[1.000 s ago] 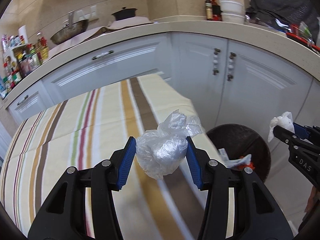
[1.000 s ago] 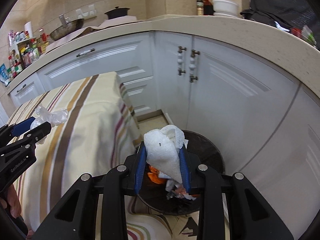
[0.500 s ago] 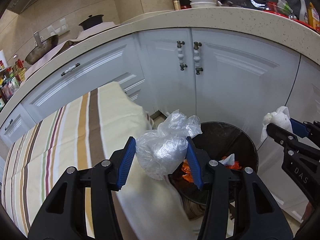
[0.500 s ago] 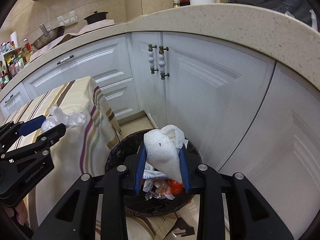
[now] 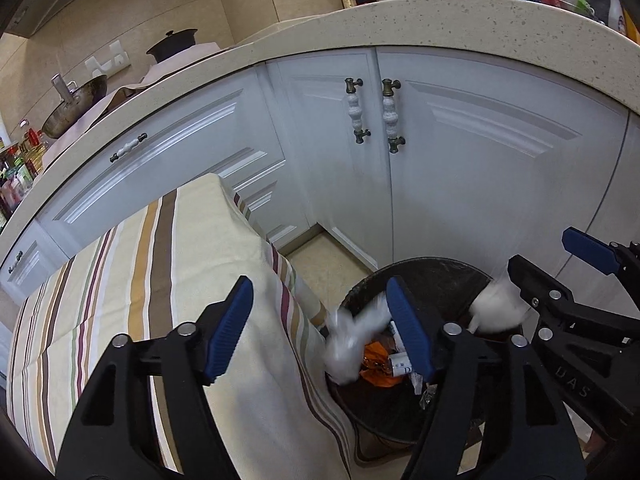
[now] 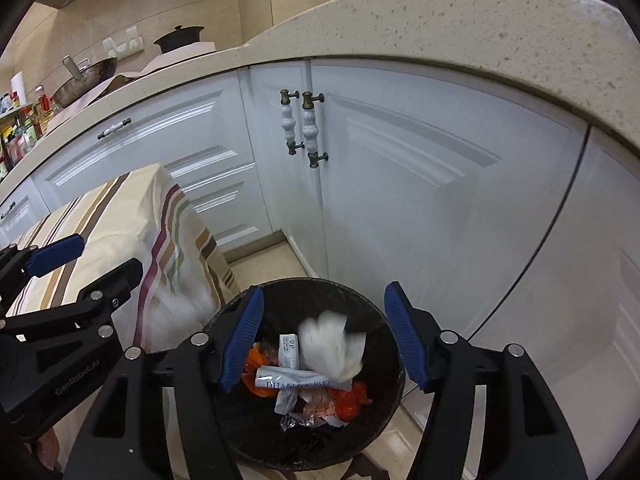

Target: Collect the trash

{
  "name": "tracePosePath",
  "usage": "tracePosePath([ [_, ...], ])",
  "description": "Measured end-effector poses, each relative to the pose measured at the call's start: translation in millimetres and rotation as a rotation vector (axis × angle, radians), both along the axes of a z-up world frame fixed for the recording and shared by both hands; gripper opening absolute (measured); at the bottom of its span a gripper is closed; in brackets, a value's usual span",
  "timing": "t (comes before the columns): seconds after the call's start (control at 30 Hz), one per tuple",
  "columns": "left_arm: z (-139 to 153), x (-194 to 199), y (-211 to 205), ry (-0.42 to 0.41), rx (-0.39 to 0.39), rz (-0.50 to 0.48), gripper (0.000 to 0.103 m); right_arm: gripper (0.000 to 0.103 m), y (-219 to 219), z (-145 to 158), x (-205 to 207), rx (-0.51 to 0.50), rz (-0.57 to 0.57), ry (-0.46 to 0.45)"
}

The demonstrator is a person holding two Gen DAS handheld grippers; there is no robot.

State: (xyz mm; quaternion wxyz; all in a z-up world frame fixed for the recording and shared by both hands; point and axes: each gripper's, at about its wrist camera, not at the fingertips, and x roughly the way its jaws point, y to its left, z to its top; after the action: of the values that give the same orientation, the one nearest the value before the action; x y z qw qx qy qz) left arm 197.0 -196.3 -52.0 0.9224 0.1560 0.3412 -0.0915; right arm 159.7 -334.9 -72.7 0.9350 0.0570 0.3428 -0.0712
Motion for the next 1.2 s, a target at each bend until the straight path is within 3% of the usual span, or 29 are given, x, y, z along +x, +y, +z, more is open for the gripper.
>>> tracePosePath([
  [0.43, 9, -5, 18, -0.014, -0.023, 0.025, 0.074, 0.066, 4, 9, -6, -0.017, -0.01, -0.012],
  [0.9, 30, -36, 41, -0.06, -0.073, 0.026, 0.08, 0.078, 27, 30, -34, -0.04, -0.008, -0.052],
  [1.2, 38, -66, 66, -0.078, -0.127, 0.031, 0.084, 0.081, 46, 37, -60, -0.056, -0.007, -0.072],
])
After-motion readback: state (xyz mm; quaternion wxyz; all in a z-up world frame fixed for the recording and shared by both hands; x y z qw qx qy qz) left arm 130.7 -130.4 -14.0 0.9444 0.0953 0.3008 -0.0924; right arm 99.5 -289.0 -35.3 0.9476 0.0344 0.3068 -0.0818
